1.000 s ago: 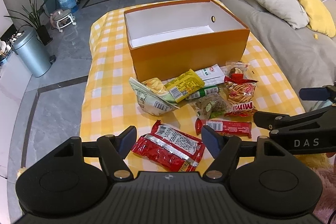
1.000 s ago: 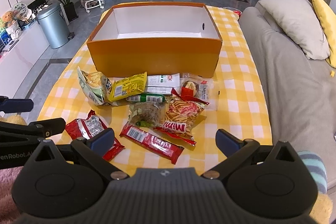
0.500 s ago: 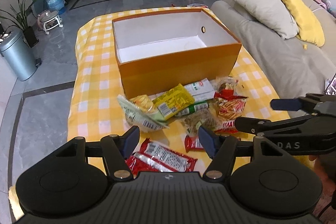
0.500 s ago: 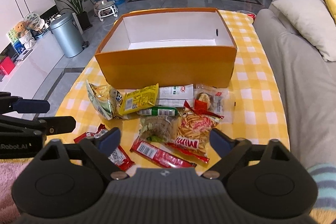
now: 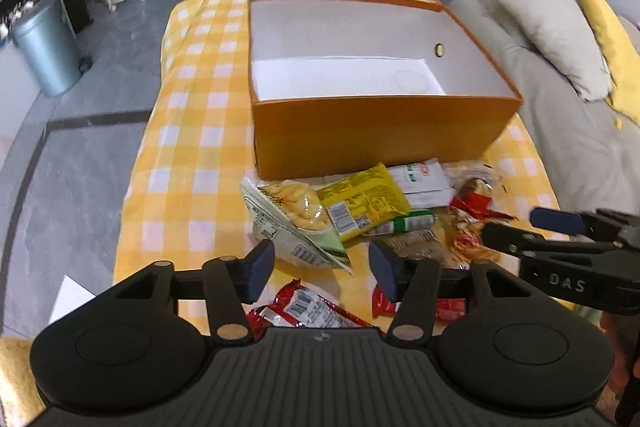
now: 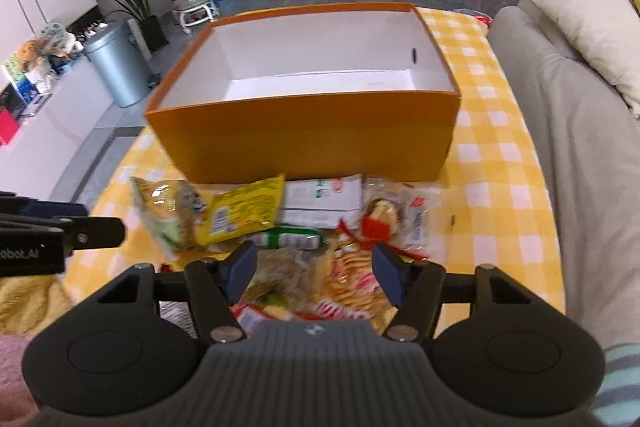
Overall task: Organize snacks
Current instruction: 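Grasp the clear chip bag with left tool while right tool grasps the MIMI bag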
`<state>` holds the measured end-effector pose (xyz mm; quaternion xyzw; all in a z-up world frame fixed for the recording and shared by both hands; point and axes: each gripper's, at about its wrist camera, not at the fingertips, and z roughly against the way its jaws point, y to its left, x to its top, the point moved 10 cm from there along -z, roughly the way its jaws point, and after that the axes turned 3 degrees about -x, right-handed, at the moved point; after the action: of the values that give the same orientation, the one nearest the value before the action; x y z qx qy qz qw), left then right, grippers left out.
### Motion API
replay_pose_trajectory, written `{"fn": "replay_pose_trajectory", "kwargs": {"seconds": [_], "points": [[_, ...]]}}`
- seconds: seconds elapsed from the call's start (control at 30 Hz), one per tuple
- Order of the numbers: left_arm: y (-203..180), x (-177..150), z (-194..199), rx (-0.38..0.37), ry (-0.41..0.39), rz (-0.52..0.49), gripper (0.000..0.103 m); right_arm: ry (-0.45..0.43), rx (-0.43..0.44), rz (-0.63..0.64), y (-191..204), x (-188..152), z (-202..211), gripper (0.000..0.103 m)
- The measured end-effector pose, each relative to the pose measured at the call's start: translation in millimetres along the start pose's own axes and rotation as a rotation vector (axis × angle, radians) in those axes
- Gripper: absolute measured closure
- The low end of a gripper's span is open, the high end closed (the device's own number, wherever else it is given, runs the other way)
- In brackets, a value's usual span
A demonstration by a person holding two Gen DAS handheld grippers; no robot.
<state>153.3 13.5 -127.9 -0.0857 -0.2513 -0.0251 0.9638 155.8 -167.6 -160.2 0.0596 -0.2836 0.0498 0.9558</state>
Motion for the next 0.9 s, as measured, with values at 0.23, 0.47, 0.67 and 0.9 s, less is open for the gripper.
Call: {"fn": "replay_pose_trajectory", "kwargs": {"seconds": [0.23, 0.47, 0.67, 0.9], "points": [[11, 5, -26, 0.024, 0.024, 0.028, 0.024, 0.131, -0.016, -0.105, -19, -14, -34, 0.033], [18, 12, -47, 0.056, 0.024, 0.054, 0.021, 0.206, -0.036, -0.136, -21, -21, -57, 0.038], [23, 13, -61, 0.075, 0.05, 0.05, 0.021, 0.228, -0.06, -0.12, -25, -19, -68, 0.044], [24, 13, -69, 0.061, 0.061, 0.054, 0.032, 0.243, -0.068, -0.122, -29, -19, -75, 0.05]]}}
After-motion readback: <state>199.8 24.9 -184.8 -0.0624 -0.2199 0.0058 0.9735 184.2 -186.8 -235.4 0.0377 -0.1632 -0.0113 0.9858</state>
